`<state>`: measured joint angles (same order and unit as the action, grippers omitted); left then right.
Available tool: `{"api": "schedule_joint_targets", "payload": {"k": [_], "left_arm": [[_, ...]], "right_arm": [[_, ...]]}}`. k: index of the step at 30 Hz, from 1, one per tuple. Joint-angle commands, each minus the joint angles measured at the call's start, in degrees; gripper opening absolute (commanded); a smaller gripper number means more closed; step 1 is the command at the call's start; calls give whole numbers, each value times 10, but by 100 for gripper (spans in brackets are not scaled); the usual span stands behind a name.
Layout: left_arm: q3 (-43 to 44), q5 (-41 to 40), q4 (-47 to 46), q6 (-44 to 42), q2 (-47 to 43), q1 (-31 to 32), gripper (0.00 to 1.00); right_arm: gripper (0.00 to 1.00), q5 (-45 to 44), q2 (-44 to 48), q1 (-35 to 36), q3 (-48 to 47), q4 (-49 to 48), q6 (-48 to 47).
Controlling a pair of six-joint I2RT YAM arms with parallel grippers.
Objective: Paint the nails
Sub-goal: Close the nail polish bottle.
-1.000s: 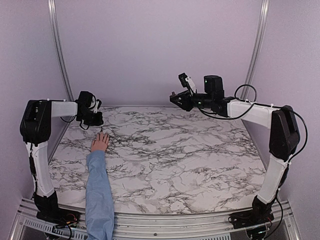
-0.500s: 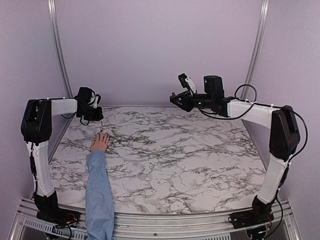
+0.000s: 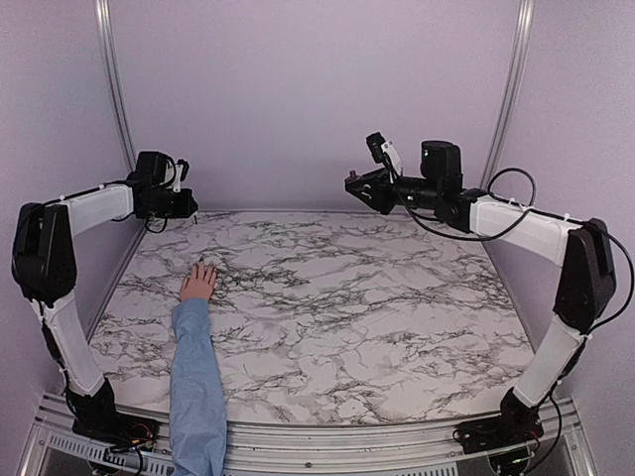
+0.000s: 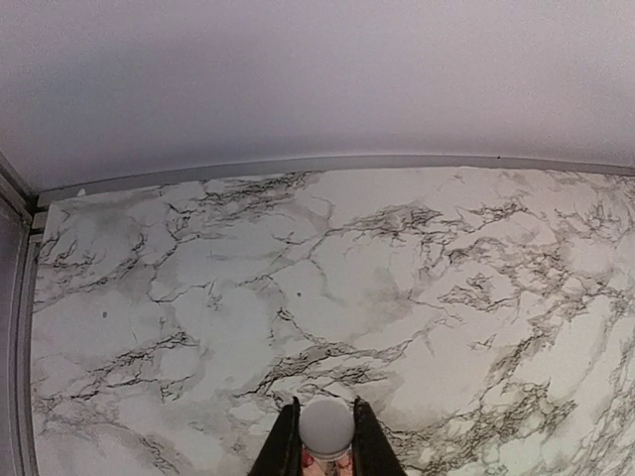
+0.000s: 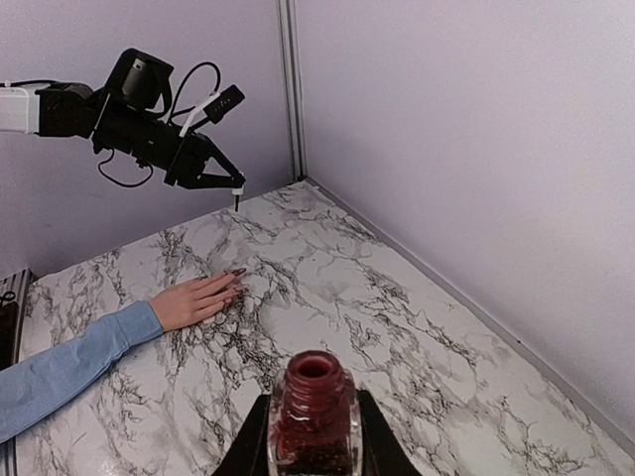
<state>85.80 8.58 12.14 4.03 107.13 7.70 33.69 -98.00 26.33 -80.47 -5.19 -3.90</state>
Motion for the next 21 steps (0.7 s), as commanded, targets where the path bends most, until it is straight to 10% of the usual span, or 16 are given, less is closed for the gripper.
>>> {"api": "schedule_joint_targets", "payload": {"k": [1,21], "left_arm": [[-25,27,-38,12,-69,19,0],[-85,171,-166,106,-280,150,0]], "right_arm": [[0,17,41,-6,23,-23,-9],[0,2,122,71,106,-17,-28]]}}
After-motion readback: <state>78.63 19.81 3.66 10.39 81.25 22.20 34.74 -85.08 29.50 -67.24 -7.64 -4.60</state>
